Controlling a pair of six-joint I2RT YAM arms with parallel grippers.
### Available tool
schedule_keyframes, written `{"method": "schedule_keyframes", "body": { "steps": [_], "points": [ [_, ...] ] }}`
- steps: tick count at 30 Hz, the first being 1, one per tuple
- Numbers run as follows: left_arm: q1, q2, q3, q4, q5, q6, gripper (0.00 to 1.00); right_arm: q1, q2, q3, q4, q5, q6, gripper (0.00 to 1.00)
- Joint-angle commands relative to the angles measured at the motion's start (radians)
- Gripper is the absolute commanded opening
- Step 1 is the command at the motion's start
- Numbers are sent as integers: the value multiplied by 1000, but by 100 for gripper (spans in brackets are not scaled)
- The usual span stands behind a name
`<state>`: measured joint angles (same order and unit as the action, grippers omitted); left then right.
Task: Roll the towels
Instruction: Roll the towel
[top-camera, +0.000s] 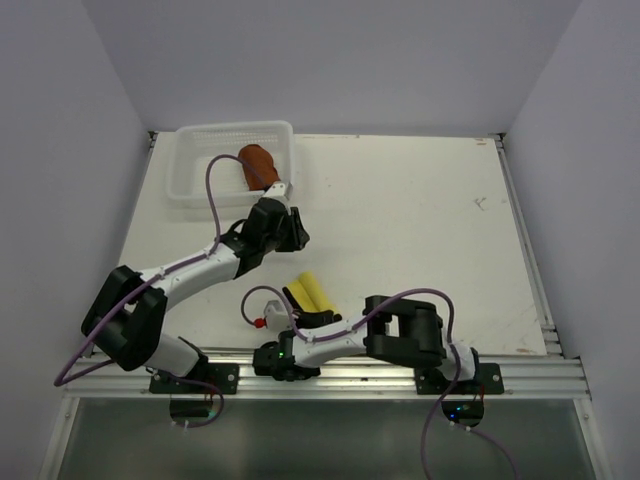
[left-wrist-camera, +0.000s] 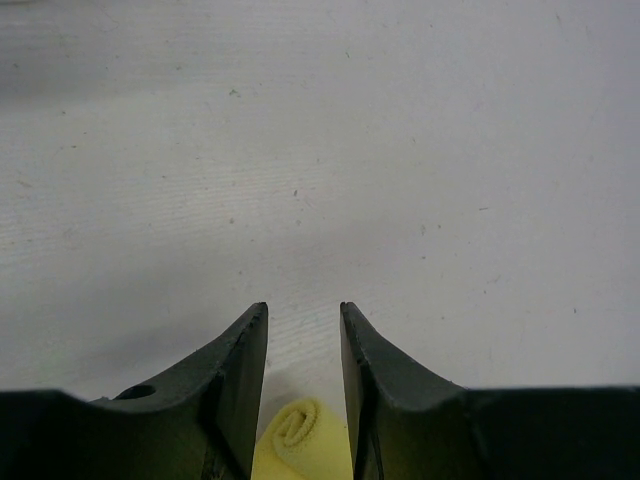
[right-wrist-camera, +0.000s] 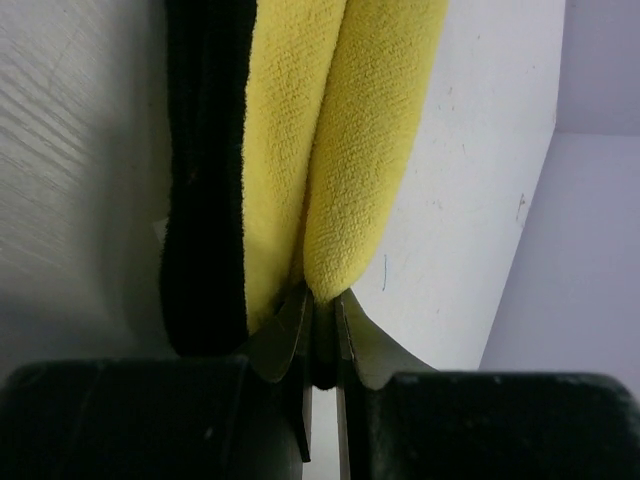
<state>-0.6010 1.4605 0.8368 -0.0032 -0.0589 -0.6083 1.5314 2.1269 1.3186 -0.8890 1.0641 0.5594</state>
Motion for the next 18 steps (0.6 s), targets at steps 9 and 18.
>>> {"method": "schedule_keyframes", "body": {
  "steps": [9,18],
  "points": [
    [10,-75,-48,35,197,-8,39,15,77,50,27,-85,-75,0],
    [6,-109,-90,89,436,12,36,15,119,70,56,-144,-138,0]
  ]
}}
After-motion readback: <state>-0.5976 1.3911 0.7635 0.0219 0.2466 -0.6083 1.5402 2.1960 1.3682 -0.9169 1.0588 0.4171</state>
